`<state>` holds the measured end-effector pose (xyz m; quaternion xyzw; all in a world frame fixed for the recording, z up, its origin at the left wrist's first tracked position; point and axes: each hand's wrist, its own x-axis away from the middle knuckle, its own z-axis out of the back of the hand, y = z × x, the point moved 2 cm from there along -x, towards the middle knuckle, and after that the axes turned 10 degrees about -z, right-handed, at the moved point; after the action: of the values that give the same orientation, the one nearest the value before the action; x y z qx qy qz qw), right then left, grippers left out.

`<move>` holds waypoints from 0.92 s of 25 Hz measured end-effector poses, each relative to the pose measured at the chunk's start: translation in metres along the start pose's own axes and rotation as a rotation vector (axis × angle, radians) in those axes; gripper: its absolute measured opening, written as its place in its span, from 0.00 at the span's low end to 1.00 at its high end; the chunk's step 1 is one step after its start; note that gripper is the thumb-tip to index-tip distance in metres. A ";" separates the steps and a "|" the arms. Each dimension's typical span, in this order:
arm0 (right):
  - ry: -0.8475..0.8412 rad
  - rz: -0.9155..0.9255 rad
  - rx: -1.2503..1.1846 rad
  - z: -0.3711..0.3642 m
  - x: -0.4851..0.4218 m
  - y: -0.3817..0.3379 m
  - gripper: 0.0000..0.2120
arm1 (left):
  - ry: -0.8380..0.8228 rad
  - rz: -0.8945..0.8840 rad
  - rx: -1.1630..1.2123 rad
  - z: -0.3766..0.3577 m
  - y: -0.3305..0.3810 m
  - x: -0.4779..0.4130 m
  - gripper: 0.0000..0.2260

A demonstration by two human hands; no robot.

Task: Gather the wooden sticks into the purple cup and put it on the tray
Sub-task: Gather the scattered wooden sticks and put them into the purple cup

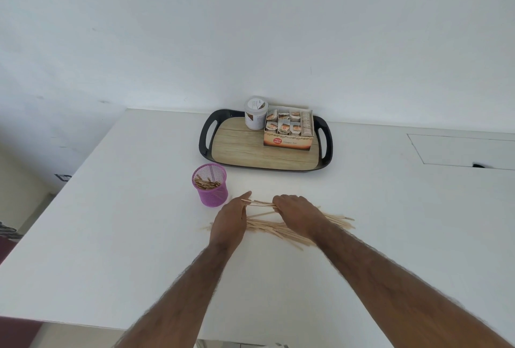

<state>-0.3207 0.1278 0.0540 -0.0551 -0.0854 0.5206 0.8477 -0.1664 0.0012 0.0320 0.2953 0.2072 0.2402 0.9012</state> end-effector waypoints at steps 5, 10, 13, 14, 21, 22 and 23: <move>0.004 0.031 0.010 0.002 -0.005 -0.012 0.07 | -0.001 -0.016 0.006 -0.002 0.003 -0.002 0.21; 0.010 0.021 -0.001 0.006 -0.008 -0.013 0.06 | 0.065 0.128 0.351 -0.002 0.005 -0.004 0.31; -0.006 0.011 0.034 0.009 -0.005 -0.008 0.06 | 0.300 0.271 0.859 0.008 0.012 -0.008 0.23; -0.014 0.012 0.045 0.010 -0.004 -0.008 0.06 | 0.330 0.296 0.921 0.010 0.015 -0.013 0.23; -0.002 0.080 0.048 0.019 -0.008 -0.035 0.08 | 0.154 0.234 0.806 -0.004 0.048 -0.032 0.22; 0.017 0.081 0.045 0.022 -0.009 -0.036 0.07 | 0.173 0.221 0.798 -0.004 0.050 -0.033 0.22; 0.041 0.069 0.046 0.027 -0.010 -0.035 0.04 | 0.205 0.224 0.801 -0.003 0.050 -0.033 0.22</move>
<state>-0.2998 0.1031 0.0859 -0.0494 -0.0539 0.5502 0.8319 -0.2098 0.0197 0.0693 0.6174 0.3395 0.2652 0.6583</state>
